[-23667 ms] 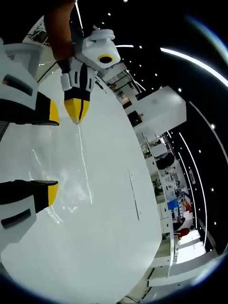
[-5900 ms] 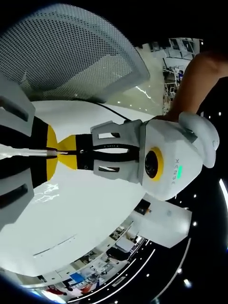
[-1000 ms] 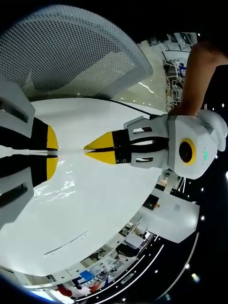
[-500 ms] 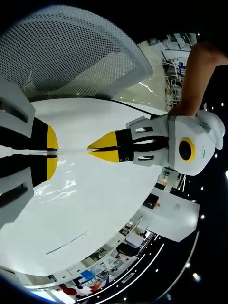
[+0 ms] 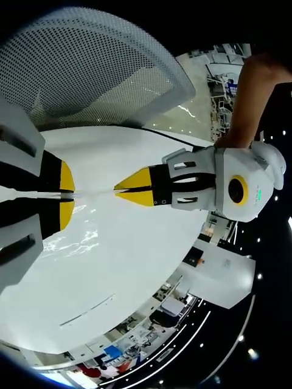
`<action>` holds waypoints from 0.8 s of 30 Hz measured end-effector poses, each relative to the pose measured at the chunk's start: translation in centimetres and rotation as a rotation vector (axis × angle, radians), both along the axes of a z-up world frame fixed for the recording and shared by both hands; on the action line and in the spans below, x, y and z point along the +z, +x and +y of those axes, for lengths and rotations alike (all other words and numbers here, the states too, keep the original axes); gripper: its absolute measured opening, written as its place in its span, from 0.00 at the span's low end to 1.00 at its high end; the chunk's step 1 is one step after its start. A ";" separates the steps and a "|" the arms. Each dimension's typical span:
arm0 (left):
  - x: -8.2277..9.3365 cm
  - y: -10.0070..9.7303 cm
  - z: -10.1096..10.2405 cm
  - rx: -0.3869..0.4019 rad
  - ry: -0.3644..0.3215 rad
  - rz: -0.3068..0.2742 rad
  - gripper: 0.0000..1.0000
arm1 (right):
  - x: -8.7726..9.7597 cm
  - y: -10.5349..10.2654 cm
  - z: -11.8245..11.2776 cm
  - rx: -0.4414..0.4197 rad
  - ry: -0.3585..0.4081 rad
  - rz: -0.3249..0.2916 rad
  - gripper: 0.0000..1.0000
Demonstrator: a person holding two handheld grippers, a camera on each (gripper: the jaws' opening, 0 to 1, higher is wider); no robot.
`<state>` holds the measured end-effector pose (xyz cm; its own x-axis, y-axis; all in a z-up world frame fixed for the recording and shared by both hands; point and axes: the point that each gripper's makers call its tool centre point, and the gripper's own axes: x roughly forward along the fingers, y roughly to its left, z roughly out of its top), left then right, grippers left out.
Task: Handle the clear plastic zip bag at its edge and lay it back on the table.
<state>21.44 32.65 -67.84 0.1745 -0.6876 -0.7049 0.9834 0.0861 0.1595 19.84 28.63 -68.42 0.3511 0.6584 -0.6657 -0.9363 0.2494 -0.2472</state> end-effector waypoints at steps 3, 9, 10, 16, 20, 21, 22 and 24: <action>0.1 0.0 0.0 0.004 -0.002 0.001 0.00 | 0.0 0.0 0.0 0.002 0.000 0.000 0.00; -0.1 0.2 0.3 0.013 -0.002 0.002 0.00 | -0.2 0.1 -0.4 -0.002 -0.005 0.004 0.00; -0.1 0.2 0.5 0.015 0.001 0.001 0.00 | -0.2 0.1 -0.5 -0.003 -0.007 0.004 0.00; -0.1 0.2 0.6 0.015 -0.001 0.005 0.00 | -0.2 0.0 -0.9 -0.004 -0.010 0.004 0.00; -0.1 0.2 0.5 0.016 -0.001 0.004 0.00 | -0.3 0.0 -1.0 -0.006 -0.009 0.004 0.00; -0.1 0.2 0.5 0.016 -0.002 0.004 0.00 | -0.3 0.0 -1.1 -0.006 -0.009 0.004 0.00; -0.1 0.2 0.5 0.016 -0.003 0.006 0.00 | -0.2 0.0 -1.1 -0.007 -0.009 0.004 0.00; -0.1 0.3 0.5 0.017 -0.003 0.005 0.00 | -0.2 0.0 -1.2 -0.009 -0.009 0.004 0.00</action>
<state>21.69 33.16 -67.91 0.1828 -0.6866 -0.7036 0.9826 0.1032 0.1546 19.82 27.44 -68.66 0.3543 0.6493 -0.6730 -0.9350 0.2553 -0.2460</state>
